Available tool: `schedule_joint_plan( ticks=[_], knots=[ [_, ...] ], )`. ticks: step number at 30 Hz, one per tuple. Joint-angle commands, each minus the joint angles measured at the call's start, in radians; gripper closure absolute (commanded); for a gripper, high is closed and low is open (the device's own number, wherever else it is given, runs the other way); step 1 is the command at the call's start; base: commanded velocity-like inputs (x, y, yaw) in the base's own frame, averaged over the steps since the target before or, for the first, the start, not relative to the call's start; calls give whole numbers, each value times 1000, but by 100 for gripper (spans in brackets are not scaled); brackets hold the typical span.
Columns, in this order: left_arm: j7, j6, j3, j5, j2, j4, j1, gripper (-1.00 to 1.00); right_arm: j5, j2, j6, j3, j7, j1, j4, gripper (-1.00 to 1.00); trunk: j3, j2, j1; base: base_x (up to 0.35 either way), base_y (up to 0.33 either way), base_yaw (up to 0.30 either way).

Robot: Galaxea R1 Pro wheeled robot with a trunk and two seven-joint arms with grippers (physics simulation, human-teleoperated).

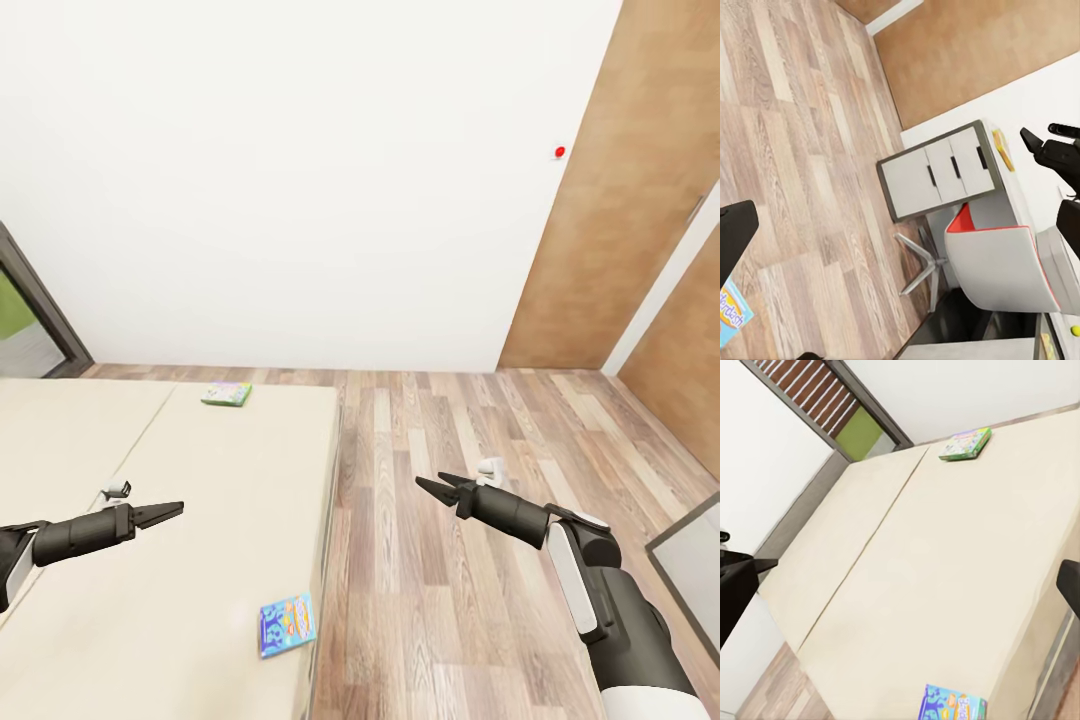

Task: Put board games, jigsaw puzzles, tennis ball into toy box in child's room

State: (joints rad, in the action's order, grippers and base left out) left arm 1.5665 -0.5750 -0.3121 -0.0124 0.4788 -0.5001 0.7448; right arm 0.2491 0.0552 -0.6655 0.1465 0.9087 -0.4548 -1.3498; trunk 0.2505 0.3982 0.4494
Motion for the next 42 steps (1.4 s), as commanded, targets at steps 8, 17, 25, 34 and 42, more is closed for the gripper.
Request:
schedule_joint_plan(
  ticks=[8, 17, 25, 34, 42],
  knots=[
    [4, -10, -1, -1, 0, 0, 1, -100, 3, 0, -6, 1, 1, -1, 0, -100, -11, 2, 1, 0, 0, 0],
    [4, -11, -1, -1, 0, 0, 1, -100, 1, -1, -6, 1, 1, -1, 0, -100, -26, 2, 1, 0, 0, 0],
    [4, -10, -1, -1, 0, 0, 1, -100, 2, 0, -6, 1, 1, -1, 0, -100, -39, 2, 1, 0, 0, 0],
    [4, -10, -1, -1, 0, 0, 1, -100, 2, 0, -5, 1, 1, -1, 0, -100, -54, 2, 1, 0, 0, 0],
    [4, -10, -1, -1, 0, 0, 1, -100, 2, 0, -5, 0, 1, -1, 0, -100, -67, 2, 1, 0, -7, 34]
  ],
)
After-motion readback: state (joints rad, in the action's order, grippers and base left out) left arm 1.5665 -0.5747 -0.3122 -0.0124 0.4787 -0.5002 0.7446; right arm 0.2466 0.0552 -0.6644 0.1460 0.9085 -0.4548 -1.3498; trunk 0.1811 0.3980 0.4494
